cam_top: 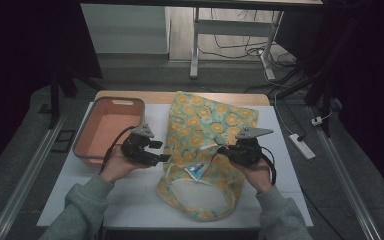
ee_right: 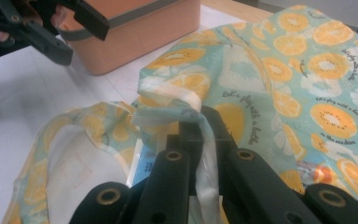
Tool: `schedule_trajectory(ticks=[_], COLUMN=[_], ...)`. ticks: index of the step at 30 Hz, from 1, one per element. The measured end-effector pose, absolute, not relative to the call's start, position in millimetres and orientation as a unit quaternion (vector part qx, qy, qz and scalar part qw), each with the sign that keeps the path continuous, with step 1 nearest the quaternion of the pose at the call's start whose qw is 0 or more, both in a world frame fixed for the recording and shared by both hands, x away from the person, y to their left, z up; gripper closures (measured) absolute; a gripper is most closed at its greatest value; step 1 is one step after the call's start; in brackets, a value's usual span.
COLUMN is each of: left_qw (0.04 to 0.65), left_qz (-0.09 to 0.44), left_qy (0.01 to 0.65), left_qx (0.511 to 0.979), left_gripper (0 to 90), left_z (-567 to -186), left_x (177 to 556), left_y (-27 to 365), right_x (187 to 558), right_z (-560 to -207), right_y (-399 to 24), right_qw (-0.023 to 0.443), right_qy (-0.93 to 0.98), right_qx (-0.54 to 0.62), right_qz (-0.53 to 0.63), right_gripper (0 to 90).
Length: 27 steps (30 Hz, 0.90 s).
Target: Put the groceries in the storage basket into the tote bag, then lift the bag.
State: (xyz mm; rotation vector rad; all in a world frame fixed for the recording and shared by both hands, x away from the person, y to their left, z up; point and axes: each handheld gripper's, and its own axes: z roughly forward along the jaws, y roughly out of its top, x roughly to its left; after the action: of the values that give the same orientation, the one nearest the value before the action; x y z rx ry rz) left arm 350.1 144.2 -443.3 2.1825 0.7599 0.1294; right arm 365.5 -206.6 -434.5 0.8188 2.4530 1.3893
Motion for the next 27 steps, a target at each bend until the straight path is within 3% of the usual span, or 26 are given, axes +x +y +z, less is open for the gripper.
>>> schedule_trajectory(ticks=[9, 27], left_qw=[0.392, 0.333], left_qz=[0.054, 0.039], left_qy=[0.304, 0.288], left_qx=[0.867, 0.897], left_gripper=[35.9, 26.6], left_z=[-445.5, -468.2], left_x=[349.0, 347.6], left_y=[142.6, 104.0], right_x=[357.2, 362.6], right_z=[-433.6, -440.5], right_y=[-208.7, -214.6], right_qw=[0.111, 0.111], right_qy=[0.835, 0.832], right_qx=[0.272, 0.284], right_qz=[0.466, 0.463], right_gripper=[89.1, 89.0])
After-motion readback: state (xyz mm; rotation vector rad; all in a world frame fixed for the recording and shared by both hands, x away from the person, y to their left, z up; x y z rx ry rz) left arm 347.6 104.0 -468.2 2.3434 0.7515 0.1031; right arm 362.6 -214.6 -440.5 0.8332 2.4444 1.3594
